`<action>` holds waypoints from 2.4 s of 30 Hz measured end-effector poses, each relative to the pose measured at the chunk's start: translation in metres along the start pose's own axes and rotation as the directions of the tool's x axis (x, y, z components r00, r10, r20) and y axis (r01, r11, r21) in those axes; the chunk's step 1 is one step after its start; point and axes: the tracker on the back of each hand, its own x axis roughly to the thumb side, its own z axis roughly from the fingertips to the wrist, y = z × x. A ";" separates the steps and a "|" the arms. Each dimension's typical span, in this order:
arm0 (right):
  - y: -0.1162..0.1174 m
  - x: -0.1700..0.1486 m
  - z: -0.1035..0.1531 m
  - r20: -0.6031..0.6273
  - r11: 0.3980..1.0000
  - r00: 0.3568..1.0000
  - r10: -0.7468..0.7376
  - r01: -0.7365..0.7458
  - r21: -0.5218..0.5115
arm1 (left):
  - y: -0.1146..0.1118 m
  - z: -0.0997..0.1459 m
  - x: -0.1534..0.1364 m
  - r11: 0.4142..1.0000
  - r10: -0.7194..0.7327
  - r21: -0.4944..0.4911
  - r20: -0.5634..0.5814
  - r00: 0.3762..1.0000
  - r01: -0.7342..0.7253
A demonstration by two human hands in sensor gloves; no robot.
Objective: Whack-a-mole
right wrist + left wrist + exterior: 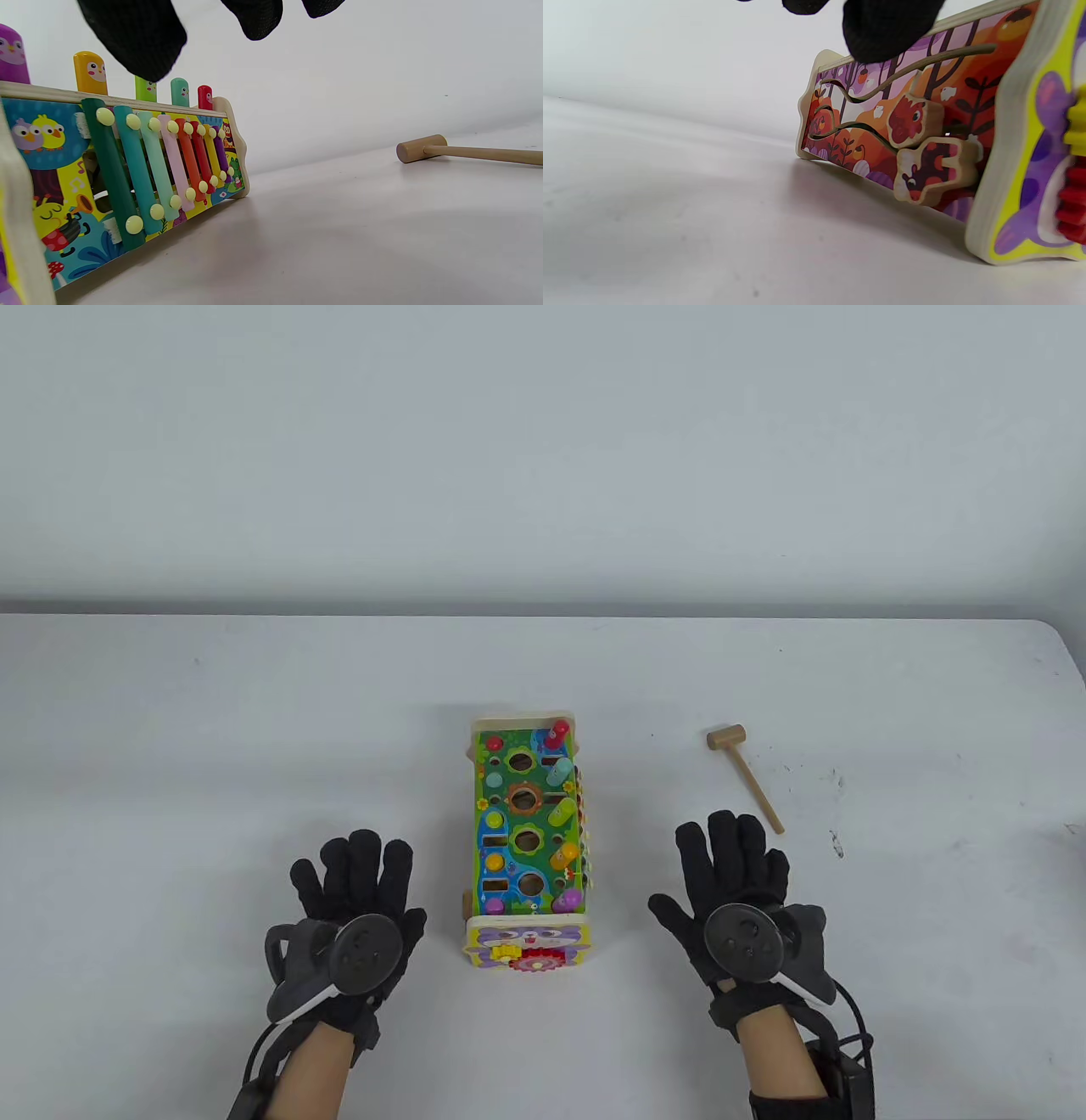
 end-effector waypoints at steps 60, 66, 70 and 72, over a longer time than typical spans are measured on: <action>0.039 -0.126 -0.117 -0.621 0.930 0.711 0.330 -0.130 0.345 | 0.005 0.009 -0.005 0.998 0.051 0.035 -0.063 0.997 -0.049; 0.042 -0.126 -0.124 -0.615 0.917 0.696 0.371 -0.168 0.363 | 0.005 0.009 -0.005 0.998 0.054 0.030 -0.059 0.997 -0.052; 0.043 -0.123 -0.127 -0.611 0.907 0.686 0.395 -0.185 0.379 | 0.005 0.009 -0.005 0.998 0.058 0.031 -0.055 0.997 -0.057; 0.044 -0.122 -0.128 -0.607 0.902 0.684 0.405 -0.190 0.388 | 0.005 0.009 -0.005 0.998 0.058 0.031 -0.056 0.997 -0.056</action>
